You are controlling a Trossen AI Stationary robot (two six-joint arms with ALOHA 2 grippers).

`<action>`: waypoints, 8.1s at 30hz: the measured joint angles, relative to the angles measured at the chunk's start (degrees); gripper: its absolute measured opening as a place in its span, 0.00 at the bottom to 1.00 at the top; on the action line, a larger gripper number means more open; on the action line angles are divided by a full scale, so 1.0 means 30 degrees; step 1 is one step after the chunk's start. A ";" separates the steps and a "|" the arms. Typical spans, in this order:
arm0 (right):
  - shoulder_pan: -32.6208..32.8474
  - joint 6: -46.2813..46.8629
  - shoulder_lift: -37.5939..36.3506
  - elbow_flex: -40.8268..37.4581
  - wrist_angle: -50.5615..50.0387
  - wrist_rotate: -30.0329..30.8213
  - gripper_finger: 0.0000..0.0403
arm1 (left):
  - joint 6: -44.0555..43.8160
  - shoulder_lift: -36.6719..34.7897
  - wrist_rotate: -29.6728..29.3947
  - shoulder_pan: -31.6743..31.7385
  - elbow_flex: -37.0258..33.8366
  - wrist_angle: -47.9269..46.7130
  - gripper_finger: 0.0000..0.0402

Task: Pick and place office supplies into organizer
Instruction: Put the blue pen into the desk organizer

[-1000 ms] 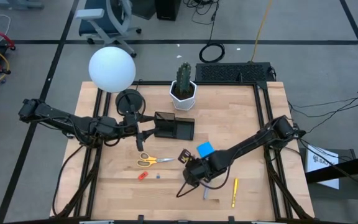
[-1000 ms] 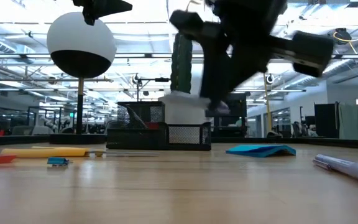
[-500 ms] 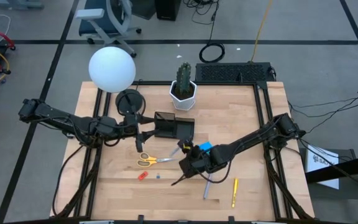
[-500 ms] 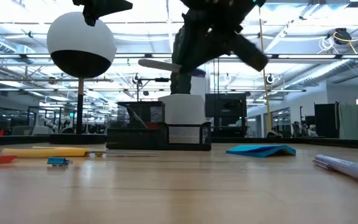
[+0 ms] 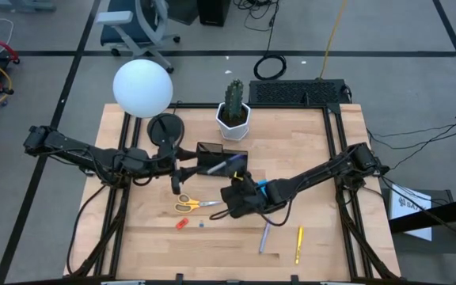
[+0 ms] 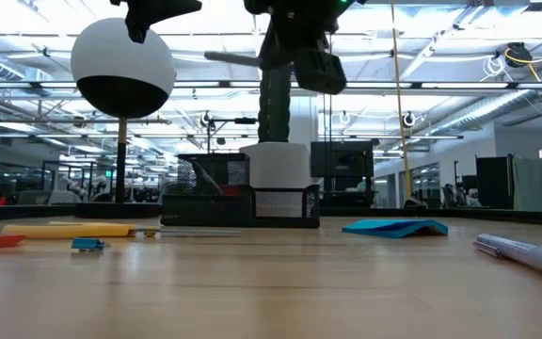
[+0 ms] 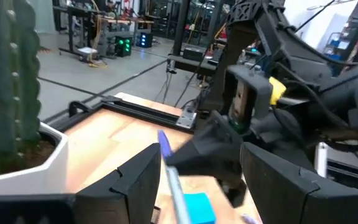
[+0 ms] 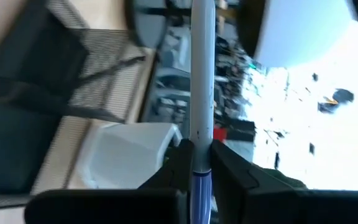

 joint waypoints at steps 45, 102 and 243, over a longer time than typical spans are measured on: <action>-0.1392 0.5994 -0.1311 -0.0299 1.0290 -0.3054 0.06 | 1.1527 0.1616 -0.4556 -0.2856 -0.4807 1.7506 0.56; -0.1229 0.7274 -0.1238 -0.0299 1.0726 -0.7541 0.00 | 1.3292 0.5055 -0.3497 -0.2780 -0.2697 1.7461 0.03; -0.6729 1.5604 -0.6965 -0.0306 -0.1082 -1.5577 0.01 | -0.7990 0.4644 0.5712 0.1770 0.2067 -1.1321 0.28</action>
